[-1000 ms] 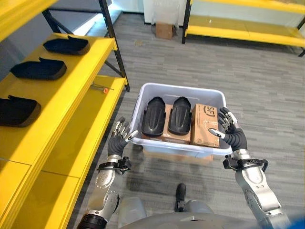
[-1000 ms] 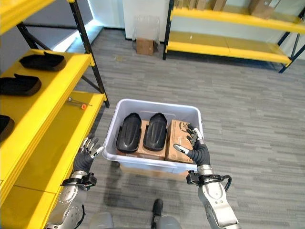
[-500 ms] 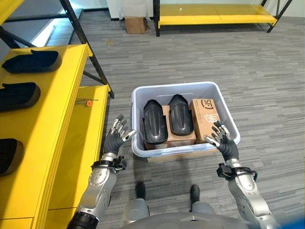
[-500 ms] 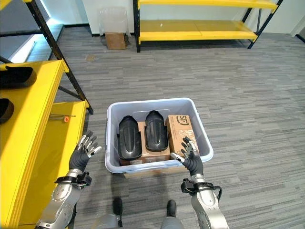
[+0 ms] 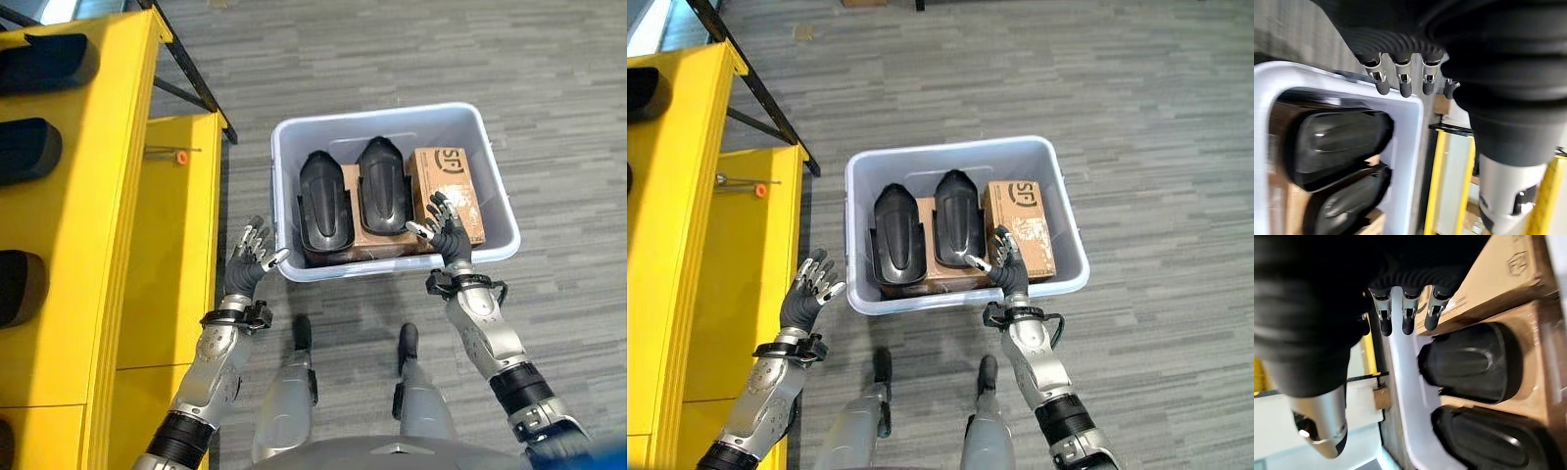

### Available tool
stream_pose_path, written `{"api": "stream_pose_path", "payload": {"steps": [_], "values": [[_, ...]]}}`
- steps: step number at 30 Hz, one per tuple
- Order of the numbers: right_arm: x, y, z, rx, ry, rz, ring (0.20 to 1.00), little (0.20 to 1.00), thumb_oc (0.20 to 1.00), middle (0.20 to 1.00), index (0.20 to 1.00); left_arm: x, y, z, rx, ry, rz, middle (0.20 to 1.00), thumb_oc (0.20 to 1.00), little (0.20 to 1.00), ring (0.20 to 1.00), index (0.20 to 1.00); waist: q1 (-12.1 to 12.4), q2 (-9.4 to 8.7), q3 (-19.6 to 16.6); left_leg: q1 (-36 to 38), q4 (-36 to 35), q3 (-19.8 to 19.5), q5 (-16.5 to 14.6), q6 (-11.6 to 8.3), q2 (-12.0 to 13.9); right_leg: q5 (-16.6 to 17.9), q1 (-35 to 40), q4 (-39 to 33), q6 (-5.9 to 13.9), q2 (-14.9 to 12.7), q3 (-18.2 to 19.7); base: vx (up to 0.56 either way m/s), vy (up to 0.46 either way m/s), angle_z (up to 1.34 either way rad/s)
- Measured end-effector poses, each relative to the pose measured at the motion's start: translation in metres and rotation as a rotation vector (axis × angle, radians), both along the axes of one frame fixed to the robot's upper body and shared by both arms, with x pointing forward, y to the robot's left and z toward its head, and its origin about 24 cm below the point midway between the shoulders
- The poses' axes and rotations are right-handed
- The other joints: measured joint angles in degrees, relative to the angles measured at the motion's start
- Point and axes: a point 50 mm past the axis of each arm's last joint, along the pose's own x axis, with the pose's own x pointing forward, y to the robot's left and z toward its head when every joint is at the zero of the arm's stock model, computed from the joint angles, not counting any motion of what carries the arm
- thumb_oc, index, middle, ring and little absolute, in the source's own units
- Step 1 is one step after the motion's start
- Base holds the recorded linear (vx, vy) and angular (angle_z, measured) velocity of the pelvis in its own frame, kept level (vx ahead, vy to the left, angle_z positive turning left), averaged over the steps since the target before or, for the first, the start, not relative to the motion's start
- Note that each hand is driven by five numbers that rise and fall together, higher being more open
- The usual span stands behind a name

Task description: Move parts from the plastic box to the shelf.

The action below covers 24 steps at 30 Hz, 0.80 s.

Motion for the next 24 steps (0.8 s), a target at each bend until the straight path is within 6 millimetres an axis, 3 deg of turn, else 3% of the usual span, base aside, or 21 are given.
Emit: {"api": "stream_pose_path", "payload": {"steps": [7, 11, 18, 24], "values": [[0.029, 0.013, 0.029, -0.019, -0.070, -0.019, 1.000, 1.000, 1.000, 1.000, 1.000, 0.014, -0.006, 0.015, -0.008, -0.058, 0.000, 1.000, 1.000, 1.000, 1.000, 1.000, 0.34, 1.37, 4.19, -2.14, 0.05, 0.33, 0.78, 0.37, 0.60, 1.25, -2.65, 0.03, 0.44, 0.71, 0.72, -0.03, -0.016, -0.06], [0.044, 0.008, 0.047, -0.021, -0.106, -0.088, 1.000, 1.000, 1.000, 1.000, 1.000, 0.022, -0.009, 0.025, -0.011, -0.096, 0.006, 1.000, 1.000, 1.000, 1.000, 1.000, 1.17, 2.30, 5.90, -3.07, 0.22, 0.33, 0.78, 0.37, 0.86, 1.28, -3.54, 0.04, 0.29, 1.03, 0.98, -0.05, -0.019, -0.02], [0.076, 0.006, 0.095, -0.085, -0.204, -0.173, 1.000, 1.000, 1.000, 1.000, 1.000, 0.026, -0.012, 0.031, -0.020, -0.118, 0.010, 1.000, 1.000, 1.000, 1.000, 1.000, 2.59, 3.28, 9.26, -5.91, 1.19, 0.34, 1.11, 0.34, 0.87, 2.31, -6.19, 0.04, 0.14, 1.07, 1.31, -0.03, -0.006, -0.02], [0.082, 0.003, 0.104, -0.092, -0.217, -0.211, 1.000, 1.000, 1.000, 1.000, 1.000, 0.026, -0.011, 0.032, -0.022, -0.130, 0.021, 1.000, 1.000, 1.000, 1.000, 1.000, 2.91, 3.41, 9.49, -7.91, 1.76, 0.06, 1.12, 0.35, 0.72, 2.40, -7.64, 0.05, 0.12, 1.03, 1.30, 0.00, -0.002, 0.02]]}}
